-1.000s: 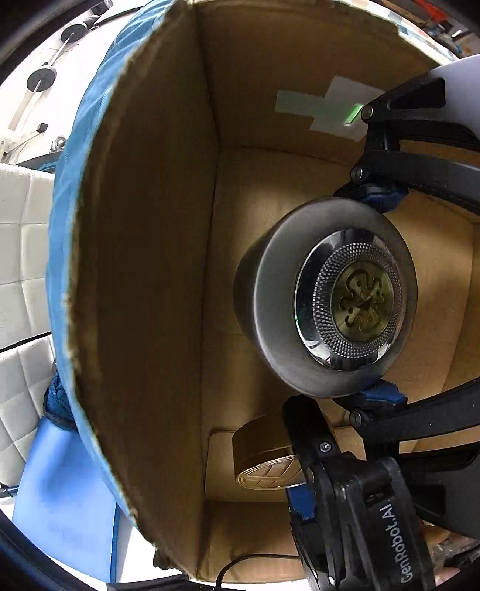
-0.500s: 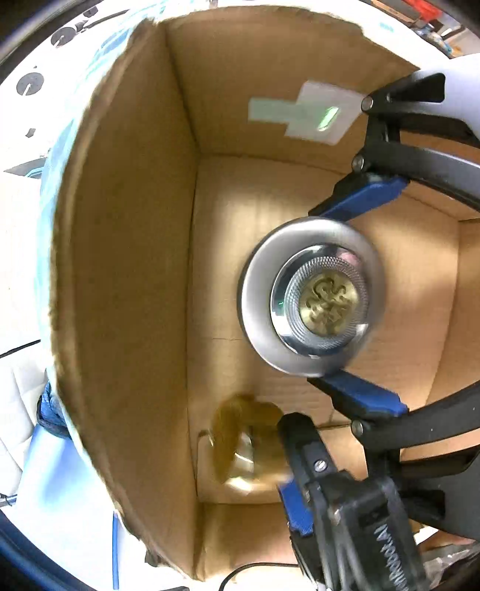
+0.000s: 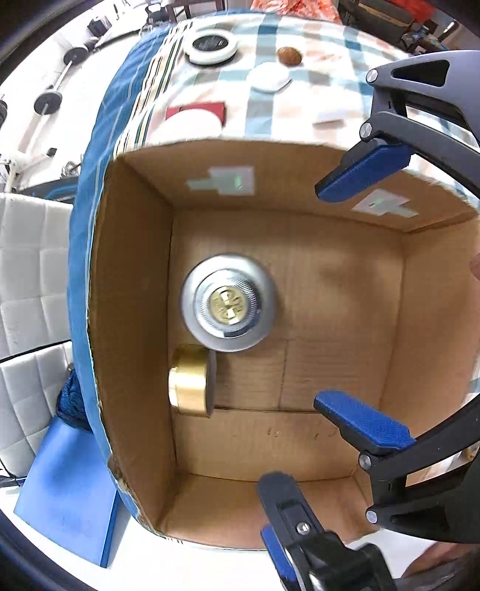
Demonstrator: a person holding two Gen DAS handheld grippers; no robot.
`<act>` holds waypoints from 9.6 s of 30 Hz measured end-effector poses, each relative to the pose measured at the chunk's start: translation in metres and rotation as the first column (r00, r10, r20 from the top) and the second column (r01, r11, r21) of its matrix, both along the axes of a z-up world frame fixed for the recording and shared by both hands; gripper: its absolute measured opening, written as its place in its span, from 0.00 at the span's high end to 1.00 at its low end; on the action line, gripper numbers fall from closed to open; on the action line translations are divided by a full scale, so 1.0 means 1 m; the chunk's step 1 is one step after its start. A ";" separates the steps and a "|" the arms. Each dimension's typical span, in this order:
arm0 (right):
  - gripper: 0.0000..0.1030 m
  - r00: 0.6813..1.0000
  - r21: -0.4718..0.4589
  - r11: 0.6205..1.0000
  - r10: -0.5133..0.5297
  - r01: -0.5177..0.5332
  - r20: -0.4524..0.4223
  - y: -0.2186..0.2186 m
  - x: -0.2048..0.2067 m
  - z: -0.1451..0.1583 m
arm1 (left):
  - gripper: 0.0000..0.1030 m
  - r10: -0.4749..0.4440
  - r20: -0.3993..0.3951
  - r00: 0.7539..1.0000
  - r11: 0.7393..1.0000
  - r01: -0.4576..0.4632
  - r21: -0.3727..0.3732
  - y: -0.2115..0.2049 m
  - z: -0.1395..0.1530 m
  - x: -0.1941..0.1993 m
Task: Organize rigid objects
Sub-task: 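Open the left gripper releasing the gold tin while the right gripper releases the silver light, then withdraw both tools from the box toward the remaining items, then grasp the white round jar with the left gripper while the right grasps the black-and-white container, then carry the white jar and black-and-white container with both tools into the box, then lower both items into the box and open both grippers, then withdraw both tools from the box toward the remaining items on the cloth, then grasp the white cylinder with the left gripper while the right grasps the walnut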
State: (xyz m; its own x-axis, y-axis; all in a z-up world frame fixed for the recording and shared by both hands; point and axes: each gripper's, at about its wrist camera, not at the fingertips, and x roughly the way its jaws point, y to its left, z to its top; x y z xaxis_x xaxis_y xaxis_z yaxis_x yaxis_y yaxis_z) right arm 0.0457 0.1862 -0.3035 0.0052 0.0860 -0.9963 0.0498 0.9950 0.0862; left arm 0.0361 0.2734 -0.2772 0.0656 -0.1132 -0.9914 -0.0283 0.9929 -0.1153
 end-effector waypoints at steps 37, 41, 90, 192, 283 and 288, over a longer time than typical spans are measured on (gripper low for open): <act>0.00 0.966 0.064 0.984 -0.177 0.168 0.186 -0.212 -0.109 0.152 | 0.00 -0.150 0.252 0.956 0.988 0.155 0.000 -0.182 0.109 -0.052; 0.00 0.957 0.040 0.969 -0.246 0.242 0.152 -0.284 -0.090 0.130 | 0.00 -0.242 0.214 0.946 0.969 0.226 0.095 -0.251 0.078 -0.003; 0.25 0.954 0.034 0.975 -0.206 0.219 -0.219 -0.406 0.002 -0.120 | 0.36 -0.220 -0.194 0.956 0.960 0.248 0.133 -0.315 -0.160 0.075; 0.26 0.982 0.101 0.995 0.007 0.013 -0.188 -0.003 -0.032 -0.080 | 0.36 -0.081 -0.209 0.975 0.996 0.086 0.013 0.020 -0.127 -0.036; 0.20 0.972 0.074 0.970 -0.228 0.233 -0.064 -0.392 -0.055 -0.043 | 0.35 -0.074 -0.185 0.980 0.997 0.070 -0.025 -0.310 -0.135 -0.057; 0.28 0.975 0.093 0.972 -0.209 0.216 -0.080 -0.388 -0.037 -0.067 | 0.72 -0.084 -0.196 0.977 0.996 0.086 0.003 -0.317 -0.150 -0.057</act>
